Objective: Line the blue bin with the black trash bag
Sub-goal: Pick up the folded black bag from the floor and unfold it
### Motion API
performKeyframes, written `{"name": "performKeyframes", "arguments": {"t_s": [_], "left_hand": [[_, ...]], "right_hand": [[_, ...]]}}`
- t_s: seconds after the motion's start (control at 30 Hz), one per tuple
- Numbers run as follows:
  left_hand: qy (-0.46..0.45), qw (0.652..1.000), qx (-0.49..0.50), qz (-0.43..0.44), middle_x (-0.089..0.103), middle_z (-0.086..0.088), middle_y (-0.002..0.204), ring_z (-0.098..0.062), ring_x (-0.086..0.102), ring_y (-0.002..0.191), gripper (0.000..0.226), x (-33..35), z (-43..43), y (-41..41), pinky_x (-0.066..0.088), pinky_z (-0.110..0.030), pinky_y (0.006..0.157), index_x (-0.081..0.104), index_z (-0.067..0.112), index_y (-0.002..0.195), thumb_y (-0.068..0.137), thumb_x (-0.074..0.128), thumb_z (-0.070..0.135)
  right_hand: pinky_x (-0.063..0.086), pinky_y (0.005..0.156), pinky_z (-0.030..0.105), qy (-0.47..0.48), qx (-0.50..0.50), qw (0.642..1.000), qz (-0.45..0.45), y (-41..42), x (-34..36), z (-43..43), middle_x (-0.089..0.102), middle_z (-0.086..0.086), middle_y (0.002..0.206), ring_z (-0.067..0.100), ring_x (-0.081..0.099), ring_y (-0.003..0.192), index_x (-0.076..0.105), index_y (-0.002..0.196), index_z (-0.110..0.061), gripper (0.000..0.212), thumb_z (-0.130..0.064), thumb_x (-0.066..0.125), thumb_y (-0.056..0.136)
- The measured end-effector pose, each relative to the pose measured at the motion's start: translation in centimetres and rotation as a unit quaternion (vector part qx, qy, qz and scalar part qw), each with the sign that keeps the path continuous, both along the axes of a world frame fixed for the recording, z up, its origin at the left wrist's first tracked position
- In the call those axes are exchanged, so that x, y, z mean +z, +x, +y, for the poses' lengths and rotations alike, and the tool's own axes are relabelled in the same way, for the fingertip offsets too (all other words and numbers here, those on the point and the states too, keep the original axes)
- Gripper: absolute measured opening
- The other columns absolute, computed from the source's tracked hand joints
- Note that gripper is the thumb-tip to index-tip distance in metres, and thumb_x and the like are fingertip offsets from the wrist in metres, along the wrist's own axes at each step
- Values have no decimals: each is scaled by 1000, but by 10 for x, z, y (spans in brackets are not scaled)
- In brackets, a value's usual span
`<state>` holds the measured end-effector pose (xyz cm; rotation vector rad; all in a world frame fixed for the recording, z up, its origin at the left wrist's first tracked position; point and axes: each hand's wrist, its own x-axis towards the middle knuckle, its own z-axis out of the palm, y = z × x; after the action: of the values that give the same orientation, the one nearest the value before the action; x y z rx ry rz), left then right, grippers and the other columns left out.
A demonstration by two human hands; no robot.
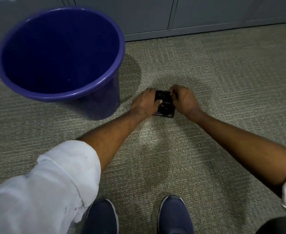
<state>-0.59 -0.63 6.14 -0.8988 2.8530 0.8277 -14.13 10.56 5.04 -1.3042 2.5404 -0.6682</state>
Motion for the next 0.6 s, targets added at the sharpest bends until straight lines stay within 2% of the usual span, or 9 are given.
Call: {"name": "performKeyframes", "arguments": {"t_s": [0.13, 0.17, 0.27, 0.37, 0.47, 0.6], "left_hand": [[180, 968, 160, 75, 62, -14, 136, -28, 61, 120, 56, 53, -27, -32, 50, -35, 97, 52, 8, 139, 100, 57, 47], [208, 959, 173, 90, 65, -13, 131, -28, 65, 117, 53, 69, -34, -38, 54, -38, 98, 55, 9, 135, 98, 60, 47], [268, 937, 180, 133, 68, -13, 126, -27, 68, 114, 44, 112, -51, -50, 59, -45, 99, 59, 9, 132, 96, 69, 33], [290, 933, 163, 139, 68, -11, 128, -24, 68, 116, 38, 145, -64, -51, 60, -40, 98, 60, 7, 131, 95, 70, 13], [269, 937, 162, 154, 64, -8, 120, -24, 65, 117, 33, 177, -78, -46, 61, -33, 94, 60, 14, 120, 92, 69, -1], [232, 943, 164, 174, 63, -10, 134, -22, 62, 121, 53, 217, -105, -35, 58, -33, 99, 59, 11, 133, 85, 78, -2]], "right_hand": [[44, 61, 11, -83, -51, 991, -88, -20, 49, -21, 68, 2, 87, 14, 61, 75, 68, 104, -7, 17, -6, 53, 96], [45, 62, 10, -109, -61, 985, -119, -24, 61, -25, 67, -1, 86, 10, 60, 75, 68, 102, -9, 15, -9, 55, 95], [50, 68, 26, -168, -85, 956, -225, -32, 101, -37, 65, 1, 83, 13, 63, 79, 67, 96, -14, 5, -17, 66, 92], [53, 60, 21, -195, -86, 937, -278, -36, 140, -50, 69, -4, 75, 8, 69, 70, 67, 82, -20, 8, -20, 73, 87], [51, 49, 17, -175, -74, 943, -273, -37, 175, -64, 71, -12, 63, -1, 68, 55, 66, 77, -25, 13, -21, 76, 84], [52, 49, 18, -167, -54, 968, -181, -40, 219, -81, 66, -8, 65, -4, 63, 52, 62, 69, -26, 21, -17, 74, 84]]}}
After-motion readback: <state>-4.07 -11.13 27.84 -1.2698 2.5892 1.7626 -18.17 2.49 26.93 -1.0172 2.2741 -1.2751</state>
